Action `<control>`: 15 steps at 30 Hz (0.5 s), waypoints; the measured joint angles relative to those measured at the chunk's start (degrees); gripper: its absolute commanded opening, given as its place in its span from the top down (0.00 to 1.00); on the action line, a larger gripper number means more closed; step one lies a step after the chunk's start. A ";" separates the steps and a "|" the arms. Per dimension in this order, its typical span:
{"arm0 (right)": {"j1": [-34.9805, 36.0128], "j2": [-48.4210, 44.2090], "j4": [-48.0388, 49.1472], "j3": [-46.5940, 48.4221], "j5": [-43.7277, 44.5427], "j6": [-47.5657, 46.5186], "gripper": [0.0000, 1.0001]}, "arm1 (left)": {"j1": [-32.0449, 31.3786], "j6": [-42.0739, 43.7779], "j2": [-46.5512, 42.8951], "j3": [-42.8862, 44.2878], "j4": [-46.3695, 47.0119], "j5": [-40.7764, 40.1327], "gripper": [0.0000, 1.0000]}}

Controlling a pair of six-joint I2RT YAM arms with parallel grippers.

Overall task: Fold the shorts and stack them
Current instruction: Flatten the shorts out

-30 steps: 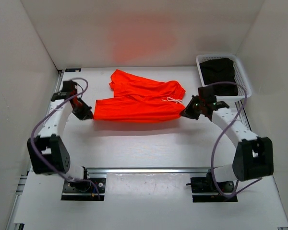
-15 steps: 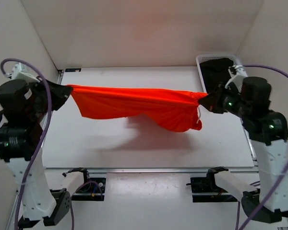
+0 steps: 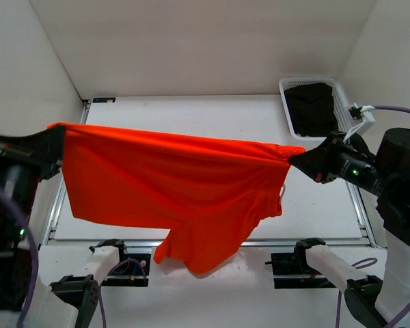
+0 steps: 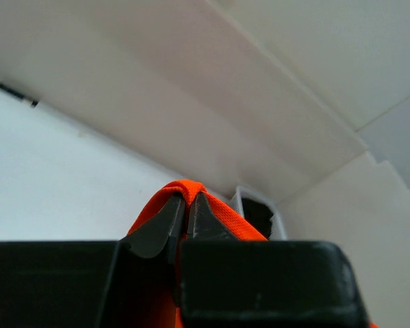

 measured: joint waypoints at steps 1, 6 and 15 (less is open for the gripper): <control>0.02 0.04 0.70 -1.40 0.24 0.07 1.00 | -0.04 0.15 -0.50 -3.54 1.86 -0.02 0.90; 0.04 4.13 8.00 -14.43 3.87 0.13 1.00 | -0.22 0.66 8.17 -18.40 10.29 2.47 0.90; -0.02 42.60 25.53 -17.18 11.32 0.17 0.65 | -0.55 3.32 56.92 -13.68 17.75 4.46 0.50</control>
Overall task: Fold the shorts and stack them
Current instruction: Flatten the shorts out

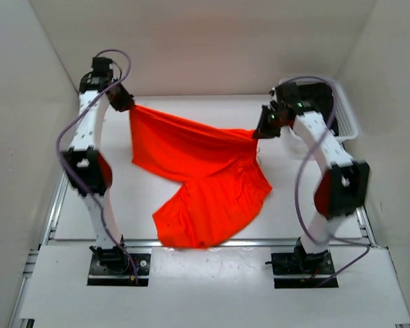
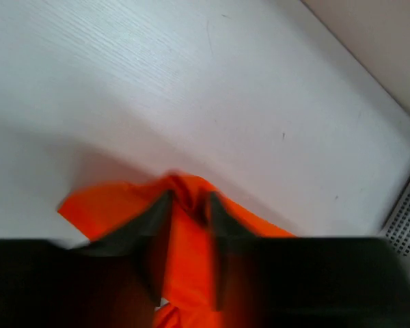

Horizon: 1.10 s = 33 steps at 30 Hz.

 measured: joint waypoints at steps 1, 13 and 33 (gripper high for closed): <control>-0.02 5.27 0.76 3.21 0.81 0.33 0.46 | -0.02 0.63 5.49 4.35 -0.68 0.00 0.26; -1.22 20.41 5.79 16.11 8.85 1.05 0.23 | 0.52 3.37 17.38 8.92 -1.33 2.73 0.02; -7.54 -17.05 14.47 -44.41 1.95 7.93 0.30 | -12.41 0.83 -22.47 -66.84 4.74 2.64 0.17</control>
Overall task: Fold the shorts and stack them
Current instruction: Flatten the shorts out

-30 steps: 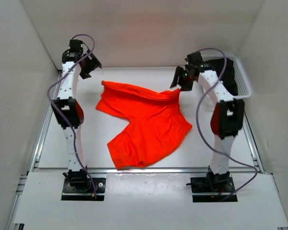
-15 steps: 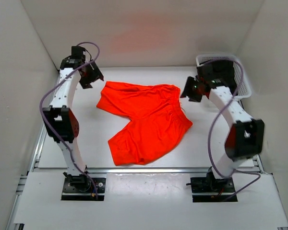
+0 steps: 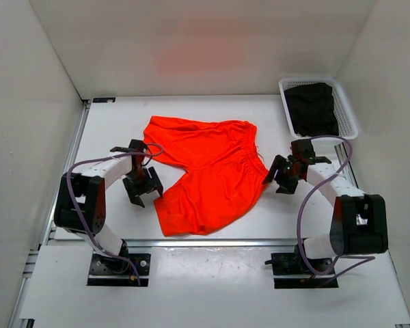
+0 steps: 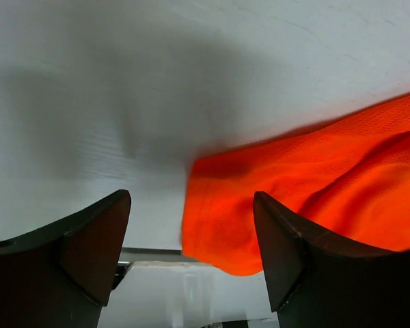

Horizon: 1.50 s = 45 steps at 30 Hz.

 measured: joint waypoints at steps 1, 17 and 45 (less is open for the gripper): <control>0.00 0.52 1.03 -0.02 -0.11 -0.02 0.30 | -0.59 -0.46 0.13 -0.48 0.33 0.26 0.18; 0.04 11.50 9.90 1.09 -2.49 0.33 0.99 | -2.82 -3.54 4.52 -0.42 5.40 1.62 0.90; 0.04 5.44 7.76 1.09 -2.34 0.66 1.00 | 6.71 1.81 4.39 28.00 -7.26 -6.32 0.43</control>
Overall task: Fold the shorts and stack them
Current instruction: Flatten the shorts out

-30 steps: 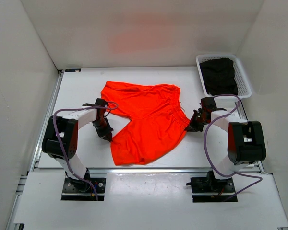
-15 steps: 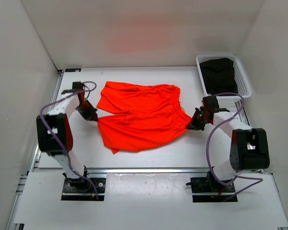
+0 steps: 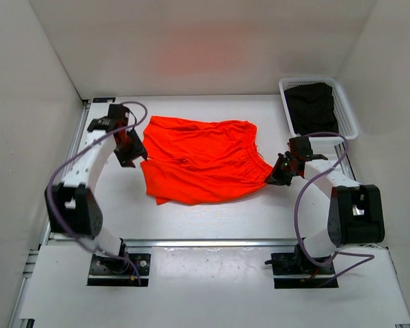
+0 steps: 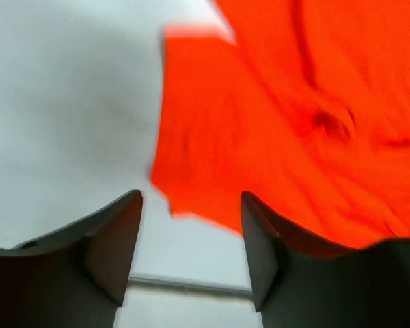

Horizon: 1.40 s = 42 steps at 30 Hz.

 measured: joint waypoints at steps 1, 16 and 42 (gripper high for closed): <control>0.00 -0.22 0.02 0.00 -0.09 0.00 1.00 | -0.83 -0.31 -4.31 -2.95 -0.39 0.33 0.52; 0.00 -1.16 -0.44 0.02 -0.46 0.00 1.00 | -10.78 -5.90 -13.81 -33.66 7.80 10.27 0.25; 0.00 -2.29 -1.81 0.02 0.04 -0.11 1.00 | -12.96 -11.21 -5.75 -32.04 13.11 1.90 0.90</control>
